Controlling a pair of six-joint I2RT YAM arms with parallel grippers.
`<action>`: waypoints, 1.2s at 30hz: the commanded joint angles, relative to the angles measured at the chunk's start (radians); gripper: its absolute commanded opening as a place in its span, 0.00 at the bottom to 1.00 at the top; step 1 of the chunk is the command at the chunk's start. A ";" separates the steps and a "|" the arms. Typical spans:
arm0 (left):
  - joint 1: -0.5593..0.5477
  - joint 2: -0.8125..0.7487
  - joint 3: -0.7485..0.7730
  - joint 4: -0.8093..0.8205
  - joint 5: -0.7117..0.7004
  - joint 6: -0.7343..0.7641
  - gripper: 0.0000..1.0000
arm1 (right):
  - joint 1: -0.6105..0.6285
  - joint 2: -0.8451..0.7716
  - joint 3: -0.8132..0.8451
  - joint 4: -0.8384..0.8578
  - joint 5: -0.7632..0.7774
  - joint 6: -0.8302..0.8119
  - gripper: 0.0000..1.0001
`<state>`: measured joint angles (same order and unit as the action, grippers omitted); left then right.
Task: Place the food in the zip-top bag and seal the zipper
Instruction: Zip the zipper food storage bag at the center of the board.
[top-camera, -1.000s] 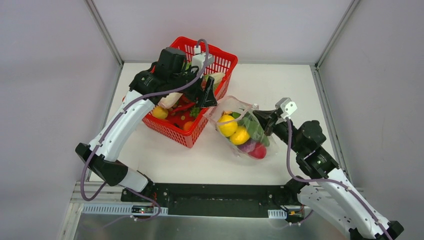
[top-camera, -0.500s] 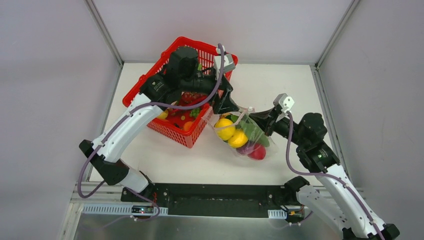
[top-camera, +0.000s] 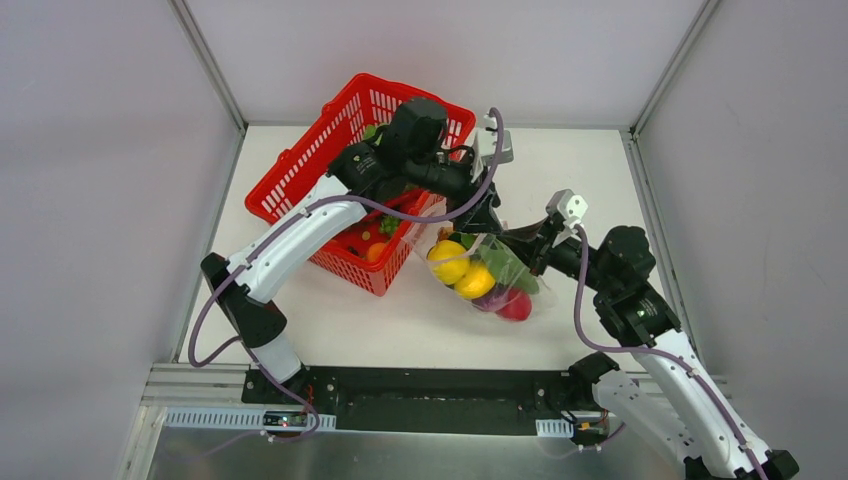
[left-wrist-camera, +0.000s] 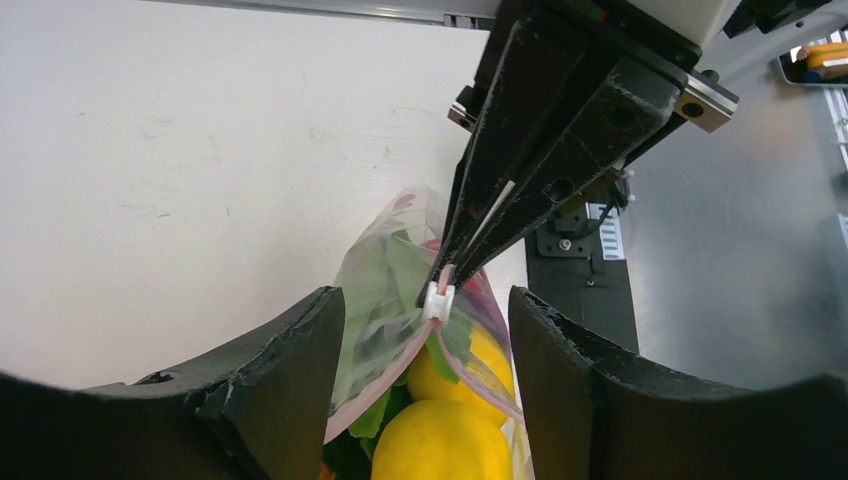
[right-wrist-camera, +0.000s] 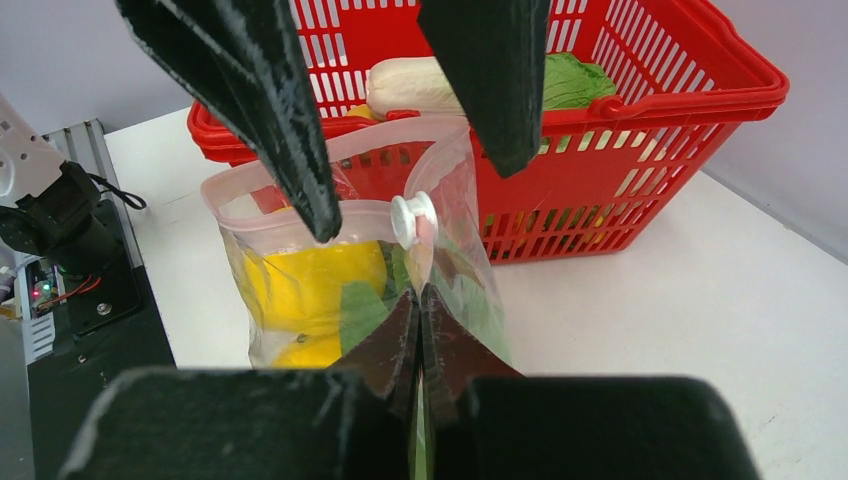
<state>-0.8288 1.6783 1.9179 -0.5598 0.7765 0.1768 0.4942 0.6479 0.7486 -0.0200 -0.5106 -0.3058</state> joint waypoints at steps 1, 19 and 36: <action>-0.032 0.000 0.068 -0.075 -0.019 0.100 0.59 | -0.005 -0.012 0.048 0.025 -0.029 0.008 0.00; -0.044 0.064 0.132 -0.178 -0.052 0.128 0.27 | -0.004 -0.025 0.038 0.032 0.006 0.003 0.00; -0.043 0.036 0.046 -0.095 0.003 0.058 0.00 | -0.004 -0.032 0.020 0.043 0.036 0.009 0.00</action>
<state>-0.8654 1.7466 1.9846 -0.6830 0.7414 0.2436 0.4931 0.6361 0.7486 -0.0280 -0.4938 -0.3058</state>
